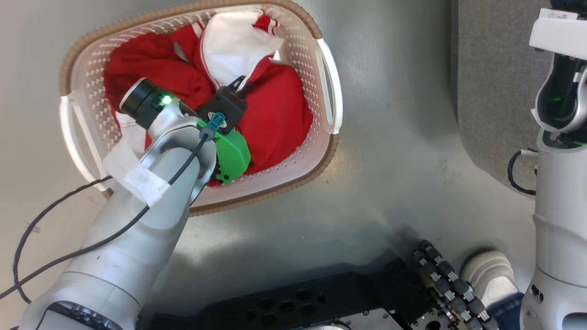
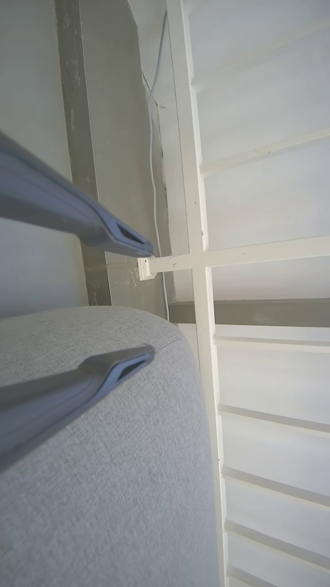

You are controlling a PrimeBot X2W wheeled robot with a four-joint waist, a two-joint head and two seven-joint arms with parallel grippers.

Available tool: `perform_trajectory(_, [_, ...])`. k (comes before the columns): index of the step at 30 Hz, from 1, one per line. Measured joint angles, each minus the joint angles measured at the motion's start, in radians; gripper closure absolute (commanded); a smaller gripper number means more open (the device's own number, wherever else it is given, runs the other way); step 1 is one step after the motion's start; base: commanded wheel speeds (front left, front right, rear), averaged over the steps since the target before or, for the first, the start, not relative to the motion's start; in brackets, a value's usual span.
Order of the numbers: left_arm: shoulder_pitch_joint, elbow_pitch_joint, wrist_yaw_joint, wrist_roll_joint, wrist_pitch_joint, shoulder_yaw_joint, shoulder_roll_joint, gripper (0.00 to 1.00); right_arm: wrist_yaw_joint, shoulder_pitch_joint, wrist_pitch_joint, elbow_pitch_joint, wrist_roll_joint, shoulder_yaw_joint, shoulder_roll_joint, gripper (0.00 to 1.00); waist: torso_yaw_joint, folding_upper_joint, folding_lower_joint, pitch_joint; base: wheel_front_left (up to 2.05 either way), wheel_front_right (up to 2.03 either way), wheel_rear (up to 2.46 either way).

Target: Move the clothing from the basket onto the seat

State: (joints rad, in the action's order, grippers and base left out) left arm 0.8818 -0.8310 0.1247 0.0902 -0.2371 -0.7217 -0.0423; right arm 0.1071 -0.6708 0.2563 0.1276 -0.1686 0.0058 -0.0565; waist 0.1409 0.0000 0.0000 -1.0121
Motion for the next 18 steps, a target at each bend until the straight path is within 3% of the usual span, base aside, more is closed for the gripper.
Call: perform_trajectory(18, [-0.001,0.140,0.000,0.104,-0.015,-0.020,0.000,1.00,-0.038,0.068,0.000,-0.107,0.048,-0.018,0.000,0.00,-0.054,0.0000,-0.0001,0.187,0.00,0.00,0.00])
